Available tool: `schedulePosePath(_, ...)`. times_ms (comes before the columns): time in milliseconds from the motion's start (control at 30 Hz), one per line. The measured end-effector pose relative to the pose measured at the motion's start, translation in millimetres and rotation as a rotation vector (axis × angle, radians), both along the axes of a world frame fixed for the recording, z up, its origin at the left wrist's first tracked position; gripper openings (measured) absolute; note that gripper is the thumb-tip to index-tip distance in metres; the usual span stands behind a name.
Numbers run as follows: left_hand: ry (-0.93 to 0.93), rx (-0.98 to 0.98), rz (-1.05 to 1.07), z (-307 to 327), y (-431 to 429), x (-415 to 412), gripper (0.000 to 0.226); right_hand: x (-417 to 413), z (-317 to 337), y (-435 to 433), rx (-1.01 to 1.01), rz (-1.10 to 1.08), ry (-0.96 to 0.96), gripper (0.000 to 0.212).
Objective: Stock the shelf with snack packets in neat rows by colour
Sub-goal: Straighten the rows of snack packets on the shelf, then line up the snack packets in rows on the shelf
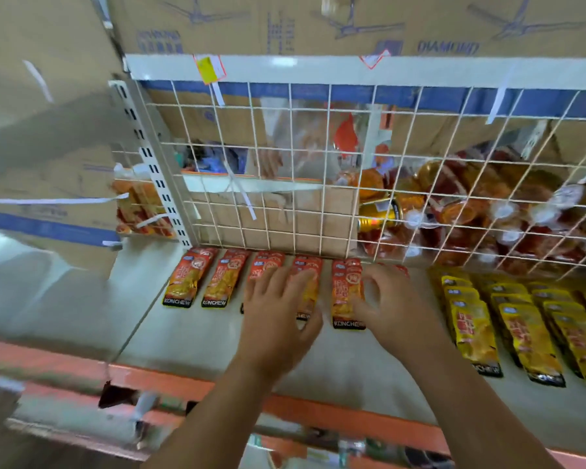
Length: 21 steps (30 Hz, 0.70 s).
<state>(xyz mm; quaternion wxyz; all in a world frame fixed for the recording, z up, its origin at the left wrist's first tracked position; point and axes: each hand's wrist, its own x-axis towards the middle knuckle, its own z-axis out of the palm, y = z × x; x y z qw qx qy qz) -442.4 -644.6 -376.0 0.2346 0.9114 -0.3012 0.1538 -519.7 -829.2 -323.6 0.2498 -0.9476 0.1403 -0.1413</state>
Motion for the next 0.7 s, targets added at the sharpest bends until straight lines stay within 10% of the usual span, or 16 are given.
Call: schedulePosePath(700, -0.507, -0.093, 0.412, 290, 309, 25, 0.059, 93, 249, 273, -0.082, 0.528, -0.508, 0.032)
